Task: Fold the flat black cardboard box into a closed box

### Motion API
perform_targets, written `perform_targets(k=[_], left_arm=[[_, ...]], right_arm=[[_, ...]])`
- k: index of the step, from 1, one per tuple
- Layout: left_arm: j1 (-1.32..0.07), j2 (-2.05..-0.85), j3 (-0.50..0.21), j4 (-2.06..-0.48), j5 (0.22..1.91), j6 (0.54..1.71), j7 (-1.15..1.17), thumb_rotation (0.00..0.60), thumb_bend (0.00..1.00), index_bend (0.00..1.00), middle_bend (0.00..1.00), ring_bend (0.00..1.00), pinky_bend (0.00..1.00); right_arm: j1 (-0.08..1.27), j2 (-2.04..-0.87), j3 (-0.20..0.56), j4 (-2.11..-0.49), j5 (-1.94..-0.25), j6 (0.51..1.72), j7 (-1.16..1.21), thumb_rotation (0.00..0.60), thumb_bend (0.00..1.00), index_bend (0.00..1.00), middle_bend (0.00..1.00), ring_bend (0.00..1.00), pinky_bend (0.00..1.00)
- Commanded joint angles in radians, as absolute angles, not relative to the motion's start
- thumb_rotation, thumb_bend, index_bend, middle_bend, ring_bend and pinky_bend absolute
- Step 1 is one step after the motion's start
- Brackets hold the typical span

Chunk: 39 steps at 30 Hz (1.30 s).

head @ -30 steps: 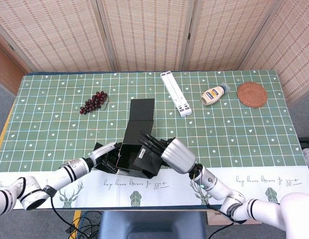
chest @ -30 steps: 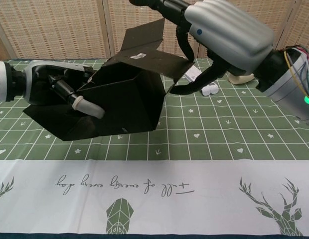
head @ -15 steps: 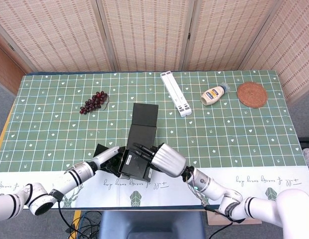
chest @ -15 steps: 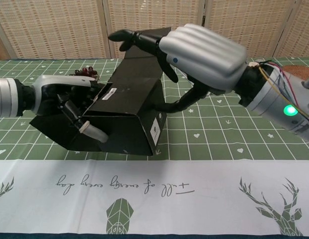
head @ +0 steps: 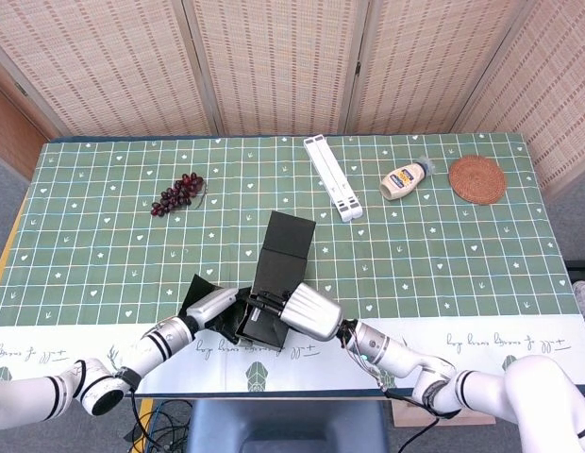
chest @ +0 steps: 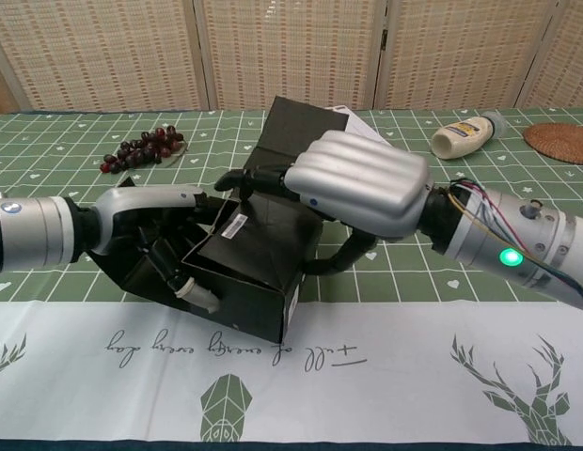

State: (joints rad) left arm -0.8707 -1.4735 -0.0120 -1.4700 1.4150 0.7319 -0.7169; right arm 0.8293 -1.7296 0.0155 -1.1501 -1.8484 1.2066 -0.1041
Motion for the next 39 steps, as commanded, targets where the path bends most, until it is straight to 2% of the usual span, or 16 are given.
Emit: perform_targets(k=[1,11,39], left_arm=[[-0.864,-1.493,-0.013,-1.450,1.414,0.731,-0.697,0.600,0.09,0.20,0.23,0.54,0.84],[-0.849,-1.527,-0.017,-1.405,1.423,0.730,-0.674,0.600,0.09,0.17,0.23,0.53,0.84],[-0.837,-1.544,-0.027,-1.399,1.438,0.713,-0.652,0.600,0.09,0.17,0.23,0.53,0.84]], right_arm=[[0.837,-1.744,0.000,-1.125,-1.858,1.200,-0.092,0.600,0.28,0.12,0.24,0.72,0.99],[0.848,-1.750,-0.035,-1.084,-1.882,1.205,-0.066,0.600,0.29,0.19,0.27,0.73,0.99],[0.869,-1.718,-0.073,-1.122,-1.875,1.140,-0.102,0.600,0.33,0.23,0.29,0.73,0.99]])
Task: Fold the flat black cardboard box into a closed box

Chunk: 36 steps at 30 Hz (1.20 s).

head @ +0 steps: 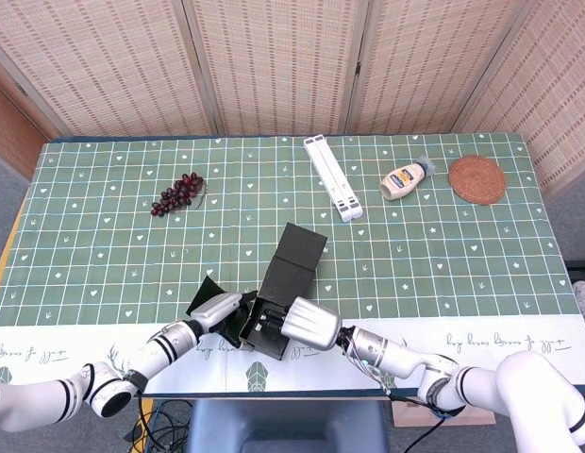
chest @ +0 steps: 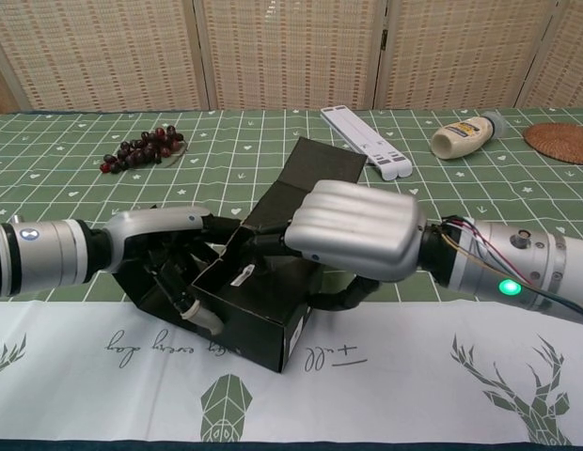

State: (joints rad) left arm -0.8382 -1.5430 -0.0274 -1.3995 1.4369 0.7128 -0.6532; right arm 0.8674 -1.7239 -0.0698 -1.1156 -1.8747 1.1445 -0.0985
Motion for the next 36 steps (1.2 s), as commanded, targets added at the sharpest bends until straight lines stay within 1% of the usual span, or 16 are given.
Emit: perform_targets(k=[1,4,7,9,12,17,20,25,28,36], left_arm=[[-0.837,-1.544,-0.027,-1.400,1.438,0.713,-0.652,0.600,0.09,0.17,0.23,0.53,0.84],[-0.836,-1.547,-0.028,-1.398,1.438,0.712,-0.650,0.600,0.09,0.17,0.23,0.53,0.84],[-0.835,-1.554,-0.031,-1.394,1.437,0.713,-0.645,0.600,0.09,0.21,0.24,0.53,0.84],[-0.836,-1.558,-0.032,-1.391,1.435,0.710,-0.640,0.600,0.09,0.25,0.28,0.53,0.84],[-0.836,-1.564,-0.035,-1.389,1.432,0.708,-0.636,0.600,0.09,0.29,0.32,0.53,0.84],[-0.835,-1.568,-0.040,-1.389,1.428,0.709,-0.626,0.600,0.09,0.30,0.32,0.53,0.84],[-0.834,-1.568,-0.038,-1.391,1.431,0.708,-0.619,0.600,0.09,0.29,0.32,0.53,0.84],[-0.833,-1.565,-0.034,-1.398,1.441,0.716,-0.599,0.600,0.09,0.29,0.32,0.53,0.84],[-0.833,-1.566,-0.036,-1.396,1.442,0.720,-0.584,0.600,0.09,0.29,0.32,0.53,0.84],[-0.833,-1.568,-0.040,-1.405,1.440,0.720,-0.580,0.600,0.09,0.29,0.32,0.53,0.84]], right_arm=[[0.869,-1.715,-0.073,-1.125,-1.874,1.138,-0.103,0.600,0.33,0.23,0.30,0.73,0.99],[0.869,-1.707,-0.076,-1.136,-1.873,1.135,-0.106,0.600,0.33,0.24,0.30,0.73,0.99],[0.869,-1.701,-0.078,-1.145,-1.872,1.133,-0.109,0.600,0.33,0.24,0.30,0.73,0.99],[0.869,-1.697,-0.077,-1.151,-1.870,1.131,-0.112,0.600,0.33,0.24,0.30,0.73,0.99],[0.873,-1.690,-0.079,-1.160,-1.870,1.122,-0.113,0.600,0.33,0.24,0.30,0.73,0.99],[0.886,-1.668,-0.086,-1.188,-1.874,1.095,-0.126,0.600,0.34,0.24,0.31,0.73,0.99],[0.900,-1.645,-0.090,-1.219,-1.868,1.058,-0.126,0.600,0.35,0.25,0.31,0.73,0.99],[0.930,-1.604,-0.093,-1.271,-1.860,0.994,-0.128,0.600,0.41,0.31,0.35,0.74,0.99],[0.949,-1.580,-0.091,-1.306,-1.848,0.951,-0.127,0.600,0.45,0.33,0.38,0.75,0.99],[1.005,-1.527,-0.084,-1.379,-1.827,0.851,-0.119,0.600,0.57,0.35,0.46,0.77,0.99]])
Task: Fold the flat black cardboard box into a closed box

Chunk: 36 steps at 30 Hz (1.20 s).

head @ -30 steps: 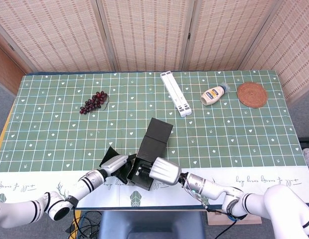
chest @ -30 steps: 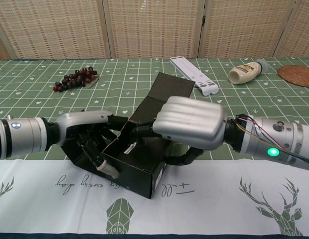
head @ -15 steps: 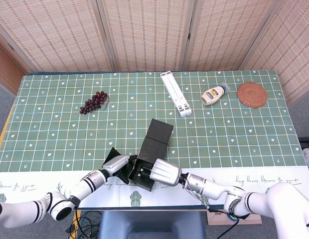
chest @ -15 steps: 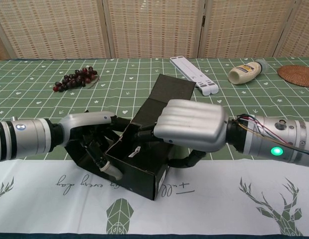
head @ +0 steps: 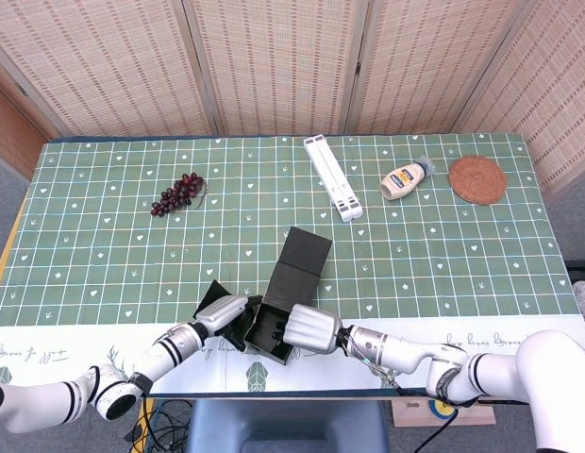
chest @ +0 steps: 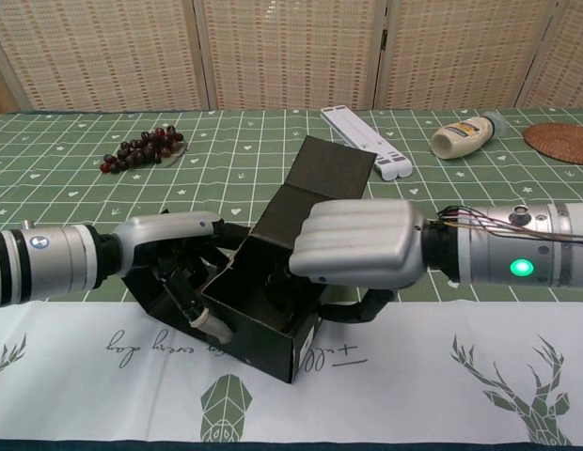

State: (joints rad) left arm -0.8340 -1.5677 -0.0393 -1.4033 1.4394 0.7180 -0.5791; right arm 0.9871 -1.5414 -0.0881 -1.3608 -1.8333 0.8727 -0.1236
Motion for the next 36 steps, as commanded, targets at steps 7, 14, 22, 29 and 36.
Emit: perform_targets(k=[7,14,22,29,36], left_arm=[[-0.832,-1.563,-0.040,-1.414,1.448,0.728,-0.578,0.600,0.09,0.29,0.32,0.53,0.84],[-0.831,-1.568,-0.040,-1.410,1.449,0.733,-0.572,0.600,0.09,0.29,0.32,0.53,0.84],[-0.833,-1.568,-0.045,-1.412,1.440,0.726,-0.567,0.600,0.09,0.29,0.32,0.53,0.84],[-0.833,-1.576,-0.064,-1.407,1.402,0.716,-0.559,0.600,0.09,0.28,0.32,0.53,0.84],[-0.820,-1.596,-0.098,-1.413,1.319,0.727,-0.492,0.600,0.09,0.26,0.32,0.53,0.84]], right_arm=[[1.040,-1.509,-0.079,-1.406,-1.814,0.807,-0.078,0.600,0.64,0.43,0.61,0.77,0.99],[1.046,-1.507,-0.078,-1.400,-1.811,0.814,-0.058,0.600,0.69,0.50,0.75,0.77,0.99],[1.035,-1.510,-0.085,-1.387,-1.817,0.846,-0.055,0.600,0.69,0.60,0.76,0.77,0.99],[0.987,-1.500,-0.066,-1.399,-1.777,0.883,-0.153,0.600,0.56,0.23,0.44,0.77,0.99],[0.932,-1.480,-0.028,-1.445,-1.681,0.889,-0.268,0.600,0.46,0.00,0.08,0.73,0.99]])
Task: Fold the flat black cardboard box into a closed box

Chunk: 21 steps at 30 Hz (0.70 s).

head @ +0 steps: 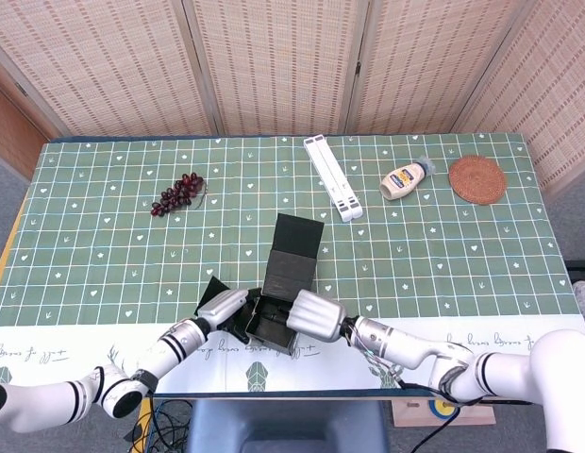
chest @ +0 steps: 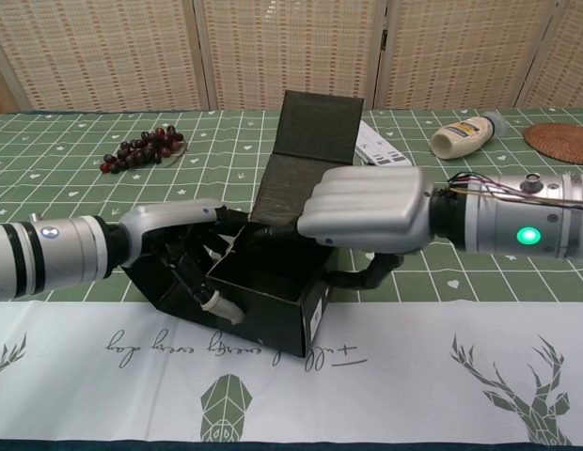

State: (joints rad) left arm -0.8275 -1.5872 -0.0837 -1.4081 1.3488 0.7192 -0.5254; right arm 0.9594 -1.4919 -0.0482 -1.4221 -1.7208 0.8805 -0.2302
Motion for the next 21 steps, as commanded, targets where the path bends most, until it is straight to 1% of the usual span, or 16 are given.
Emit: perform_targets(k=[1,4,9,12,14,21], left_arm=[[-0.818,-1.598,-0.100,-1.416,1.309,0.729,-0.478,0.600,0.09,0.26,0.32,0.53,0.84],[-0.810,-1.598,-0.105,-1.433,1.283,0.739,-0.436,0.600,0.09,0.23,0.28,0.53,0.84],[-0.799,-1.572,-0.102,-1.480,1.278,0.762,-0.362,0.600,0.09,0.08,0.09,0.48,0.84],[-0.791,-1.556,-0.098,-1.506,1.276,0.782,-0.308,0.600,0.09,0.03,0.02,0.45,0.84],[-0.785,-1.546,-0.096,-1.522,1.277,0.796,-0.278,0.600,0.09,0.02,0.00,0.44,0.83],[-0.748,-1.494,-0.094,-1.586,1.300,0.865,-0.234,0.600,0.09,0.00,0.00,0.43,0.83]], right_arm=[[0.926,-1.478,-0.025,-1.450,-1.675,0.894,-0.272,0.600,0.46,0.00,0.08,0.73,0.99],[0.910,-1.470,-0.022,-1.461,-1.665,0.910,-0.277,0.600,0.46,0.00,0.07,0.73,0.99],[0.874,-1.450,-0.018,-1.491,-1.646,0.951,-0.241,0.600,0.46,0.00,0.06,0.73,0.99],[0.852,-1.424,-0.020,-1.524,-1.634,0.970,-0.216,0.600,0.46,0.00,0.07,0.73,0.99],[0.836,-1.403,-0.025,-1.551,-1.622,0.976,-0.202,0.600,0.46,0.00,0.07,0.73,0.99],[0.766,-1.301,-0.064,-1.654,-1.582,0.996,-0.149,0.600,0.46,0.00,0.12,0.73,0.99]])
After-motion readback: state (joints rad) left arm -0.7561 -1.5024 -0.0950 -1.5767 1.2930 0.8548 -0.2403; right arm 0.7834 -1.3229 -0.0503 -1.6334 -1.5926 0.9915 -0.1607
